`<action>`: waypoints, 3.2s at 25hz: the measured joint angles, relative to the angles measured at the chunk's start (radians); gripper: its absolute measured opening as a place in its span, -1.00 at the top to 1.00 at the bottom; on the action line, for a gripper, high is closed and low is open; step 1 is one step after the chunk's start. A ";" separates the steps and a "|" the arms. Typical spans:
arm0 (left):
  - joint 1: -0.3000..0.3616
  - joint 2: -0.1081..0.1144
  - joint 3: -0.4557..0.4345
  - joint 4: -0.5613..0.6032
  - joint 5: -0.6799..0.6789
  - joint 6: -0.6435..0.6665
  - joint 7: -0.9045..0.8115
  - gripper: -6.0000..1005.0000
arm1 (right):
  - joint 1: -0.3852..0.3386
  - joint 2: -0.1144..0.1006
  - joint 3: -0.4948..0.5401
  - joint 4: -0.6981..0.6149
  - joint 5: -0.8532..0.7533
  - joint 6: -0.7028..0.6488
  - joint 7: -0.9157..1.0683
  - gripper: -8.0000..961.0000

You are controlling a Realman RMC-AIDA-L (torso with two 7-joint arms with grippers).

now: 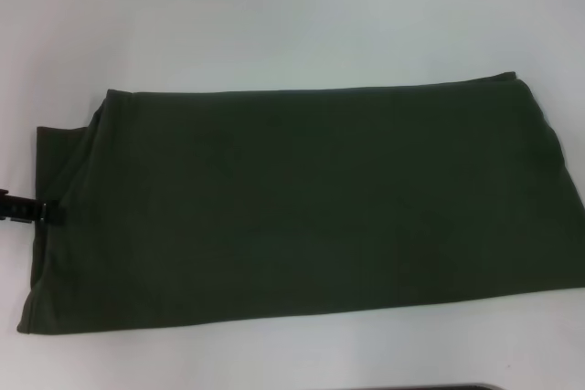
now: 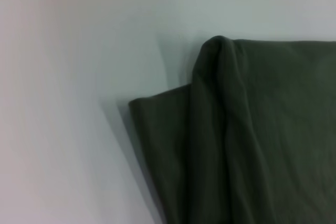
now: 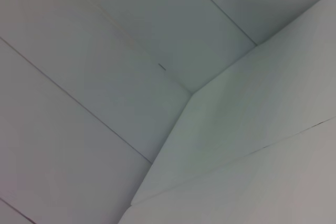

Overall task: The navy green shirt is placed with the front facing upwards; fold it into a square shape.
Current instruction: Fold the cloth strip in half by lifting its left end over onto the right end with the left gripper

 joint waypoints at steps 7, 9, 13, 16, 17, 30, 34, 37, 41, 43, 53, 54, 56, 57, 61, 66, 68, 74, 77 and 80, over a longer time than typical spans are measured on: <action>-0.009 -0.001 0.002 0.021 0.011 -0.008 -0.003 -0.20 | 0.000 -0.002 0.001 0.000 0.000 0.002 0.002 -0.93; -0.010 -0.002 0.002 0.021 0.011 -0.008 -0.003 -0.20 | 0.001 -0.003 0.001 0.000 0.000 0.003 0.002 -0.93; -0.011 -0.007 0.003 0.021 0.011 -0.008 -0.004 -0.19 | 0.001 -0.005 0.002 0.000 0.000 0.003 0.002 -0.93; -0.014 -0.012 0.011 0.021 0.011 -0.008 -0.004 -0.19 | 0.001 -0.005 0.003 0.000 0.001 0.003 0.002 -0.92; -0.015 -0.015 0.019 0.021 0.011 -0.008 -0.004 -0.19 | 0.001 -0.006 0.003 0.000 0.001 0.003 0.002 -0.92; -0.047 -0.033 0.039 0.021 0.000 0.018 0.009 -0.17 | -0.004 -0.009 0.008 0.000 0.001 0.004 0.004 -0.92; -0.061 -0.042 0.040 0.020 -0.003 0.030 0.016 -0.17 | -0.006 -0.009 0.009 0.000 0.001 0.006 0.004 -0.92; -0.064 -0.044 0.040 0.013 -0.003 0.031 0.017 -0.17 | -0.006 -0.008 0.010 0.000 0.001 0.006 0.003 -0.92; -0.061 -0.037 0.035 0.010 -0.003 0.017 0.018 -0.16 | -0.006 -0.008 0.010 0.001 0.001 0.006 0.003 -0.92; -0.056 -0.033 0.032 0.009 0.001 0.004 0.018 -0.16 | -0.006 -0.008 0.010 0.002 0.001 0.006 0.003 -0.92; -0.034 -0.015 0.026 0.006 -0.001 -0.036 0.015 -0.15 | -0.005 -0.008 0.011 0.001 0.001 0.006 0.003 -0.92; -0.034 -0.015 0.026 0.006 -0.001 -0.036 0.015 -0.15 | -0.005 -0.008 0.011 0.001 0.001 0.006 0.003 -0.92; -0.032 -0.013 0.026 0.004 0.001 -0.043 0.013 -0.15 | -0.005 -0.008 0.011 0.001 0.001 0.006 0.003 -0.92; -0.031 -0.013 0.026 0.003 0.003 -0.046 0.012 -0.15 | -0.005 -0.008 0.011 0.000 0.001 0.006 0.003 -0.92; -0.030 -0.009 0.026 0.003 0.005 -0.052 0.009 -0.14 | -0.006 -0.008 0.012 0.000 0.001 0.006 0.003 -0.92; -0.030 -0.002 0.026 0.003 0.005 -0.053 0.008 -0.14 | -0.006 -0.009 0.012 0.000 0.001 0.005 0.004 -0.92; -0.030 0.000 0.026 0.003 0.007 -0.054 0.008 -0.14 | -0.006 -0.010 0.013 0.000 0.001 0.004 0.005 -0.92; -0.030 0.001 0.026 0.003 0.010 -0.057 0.006 -0.13 | -0.006 -0.011 0.022 0.000 0.001 0.002 0.005 -0.92; -0.029 0.001 0.026 0.005 0.011 -0.058 0.006 -0.13 | -0.006 -0.012 0.023 0.000 0.001 0.001 0.005 -0.92; -0.029 0.001 0.027 0.008 0.012 -0.061 0.006 -0.12 | -0.006 -0.013 0.023 0.000 0.001 0.000 0.005 -0.92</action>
